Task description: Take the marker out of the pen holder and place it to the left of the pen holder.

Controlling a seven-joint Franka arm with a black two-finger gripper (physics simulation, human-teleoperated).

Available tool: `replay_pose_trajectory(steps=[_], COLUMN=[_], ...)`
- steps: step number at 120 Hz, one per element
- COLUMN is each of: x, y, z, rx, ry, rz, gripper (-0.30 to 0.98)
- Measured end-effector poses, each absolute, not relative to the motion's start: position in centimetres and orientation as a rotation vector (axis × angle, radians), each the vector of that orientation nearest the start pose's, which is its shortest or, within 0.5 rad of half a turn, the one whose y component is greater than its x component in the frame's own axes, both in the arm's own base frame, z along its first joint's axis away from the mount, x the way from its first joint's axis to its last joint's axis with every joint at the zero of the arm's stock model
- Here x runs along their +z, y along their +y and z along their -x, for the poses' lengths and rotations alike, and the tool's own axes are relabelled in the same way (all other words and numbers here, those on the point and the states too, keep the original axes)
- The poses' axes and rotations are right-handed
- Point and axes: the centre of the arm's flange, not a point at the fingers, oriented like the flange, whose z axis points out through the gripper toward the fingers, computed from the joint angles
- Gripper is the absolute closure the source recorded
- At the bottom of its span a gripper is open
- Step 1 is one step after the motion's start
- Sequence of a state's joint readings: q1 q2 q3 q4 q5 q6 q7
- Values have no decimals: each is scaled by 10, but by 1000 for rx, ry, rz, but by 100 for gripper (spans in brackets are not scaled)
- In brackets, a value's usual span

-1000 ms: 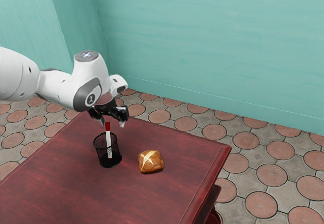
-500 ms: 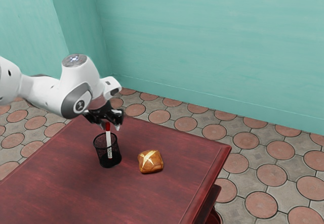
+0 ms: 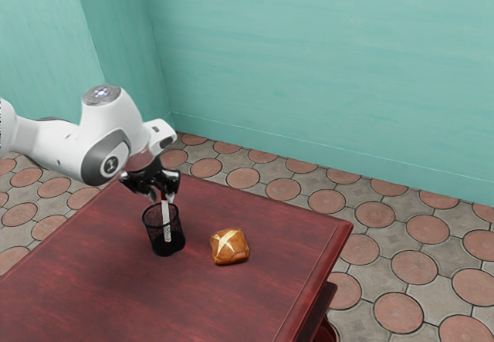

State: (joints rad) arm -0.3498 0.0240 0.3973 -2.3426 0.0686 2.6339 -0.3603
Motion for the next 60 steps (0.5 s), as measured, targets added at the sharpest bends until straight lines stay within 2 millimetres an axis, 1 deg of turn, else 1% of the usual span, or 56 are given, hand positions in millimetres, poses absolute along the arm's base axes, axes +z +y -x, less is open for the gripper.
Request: replay_pose_trajectory(steps=[32,60], x=[348,348], y=[21,26], z=[-535,-535], rx=[-438,-453], ry=[-537,-547], rz=[3049,3040], gripper=[53,70])
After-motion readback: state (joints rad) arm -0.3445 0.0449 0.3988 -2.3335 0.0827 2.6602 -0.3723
